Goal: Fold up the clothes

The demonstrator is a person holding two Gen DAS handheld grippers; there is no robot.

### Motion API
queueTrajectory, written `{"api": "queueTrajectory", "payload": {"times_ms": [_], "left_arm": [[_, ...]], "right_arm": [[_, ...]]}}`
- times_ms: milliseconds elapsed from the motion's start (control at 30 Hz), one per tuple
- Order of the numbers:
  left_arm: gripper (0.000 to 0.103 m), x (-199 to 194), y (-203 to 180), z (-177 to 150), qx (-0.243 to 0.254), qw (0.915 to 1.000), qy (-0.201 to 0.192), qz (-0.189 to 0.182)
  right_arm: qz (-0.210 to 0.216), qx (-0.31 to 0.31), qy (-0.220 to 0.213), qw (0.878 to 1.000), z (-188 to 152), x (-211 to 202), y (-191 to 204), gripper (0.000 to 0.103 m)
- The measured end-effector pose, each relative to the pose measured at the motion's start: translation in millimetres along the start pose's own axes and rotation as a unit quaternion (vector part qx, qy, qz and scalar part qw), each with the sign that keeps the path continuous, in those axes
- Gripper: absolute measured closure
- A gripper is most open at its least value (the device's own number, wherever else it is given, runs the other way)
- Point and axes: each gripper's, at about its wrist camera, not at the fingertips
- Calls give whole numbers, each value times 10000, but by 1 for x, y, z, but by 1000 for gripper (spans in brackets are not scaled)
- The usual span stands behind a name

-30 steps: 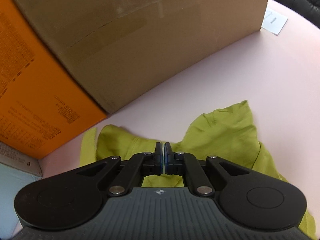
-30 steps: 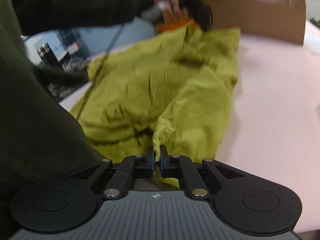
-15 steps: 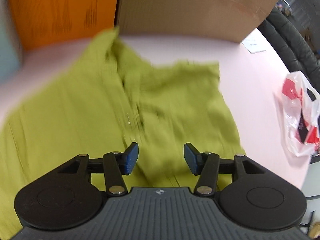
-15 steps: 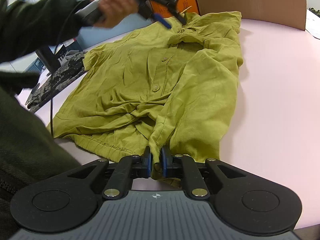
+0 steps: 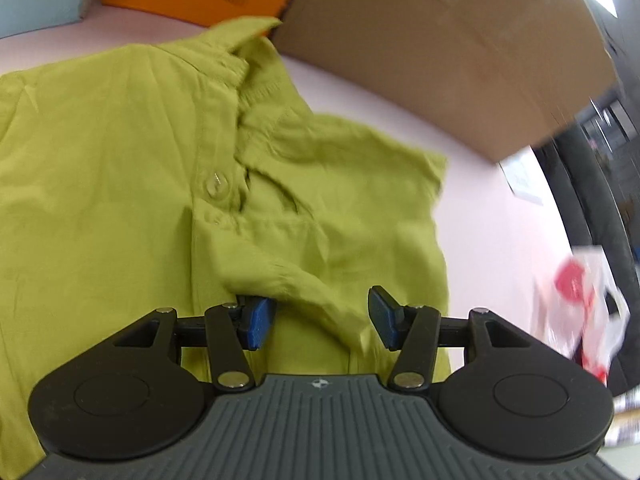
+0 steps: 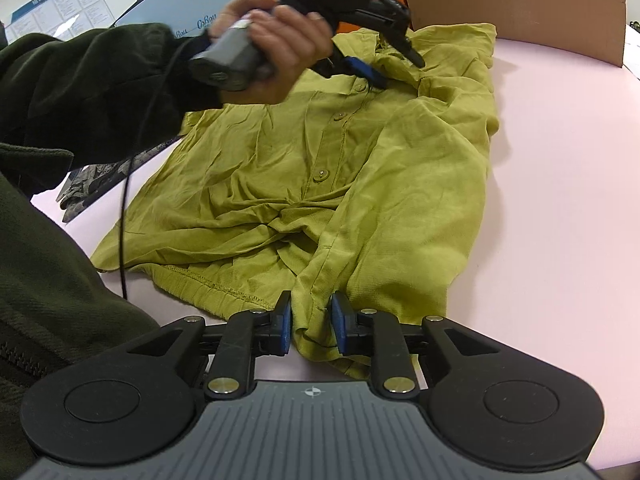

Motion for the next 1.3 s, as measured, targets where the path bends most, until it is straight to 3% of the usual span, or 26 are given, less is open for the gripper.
{"api": "queueTrajectory", "payload": {"times_ms": [100, 233, 367, 433, 533, 633, 667, 800, 967, 1033, 1100, 1133, 1200, 1267, 1300], "left_arm": [[100, -2, -2, 5, -154, 9993, -246, 238], [100, -24, -15, 2, 183, 9965, -780, 247], [100, -57, -27, -5, 679, 9865, -1437, 384], [100, -75, -22, -12, 687, 9813, -1715, 534], [98, -80, -3, -26, 609, 9788, -1669, 1023], [92, -64, 19, -33, 681, 9767, -1017, 1763], [91, -66, 27, -35, 633, 9760, -944, 1859], [80, -100, 40, -46, 729, 9697, -1271, 1953], [65, -126, 23, -55, 2019, 9359, -1803, 2253], [63, -131, 15, -49, 2488, 9241, -1933, 2164], [61, -134, 7, -37, 2973, 9118, -2044, 1961], [61, -133, 2, -30, 3310, 9012, -2101, 1850], [61, -123, -9, -20, 4276, 8631, -2136, 1632], [61, -106, -20, -11, 5315, 8107, -1964, 1474], [61, -97, -22, -6, 5643, 7932, -1793, 1423]], "right_arm": [[11, 59, -36, 10000, -2, -1, -1, 83], [21, 97, -62, 9999, -3, -2, -2, 83], [33, 78, -59, 9999, -2, -4, -2, 83], [43, 41, -53, 10000, -1, -6, -1, 83], [72, 11, -2, 10000, -1, -8, 0, 83], [126, 30, 65, 9999, -2, -8, -3, 82], [154, 32, 81, 9998, -2, -7, -3, 79], [356, -34, 144, 9993, -1, -6, -4, 64], [458, 18, 175, 9988, 1, -2, -6, 59], [591, 260, 133, 9978, 4, -5, -11, 58], [795, 414, 74, 9959, 8, -11, -14, 51], [892, 460, 52, 9949, 10, -15, -15, 48], [1012, 399, 40, 9941, 16, -21, -16, 40], [1131, 314, 86, 9930, 23, -26, -17, 39], [1169, 298, 105, 9926, 26, -27, -17, 37]]}}
Point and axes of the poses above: each gripper's, at about its wrist camera, not at the fingertips, and x roughly the way its jaws point, y to its left, z to its top
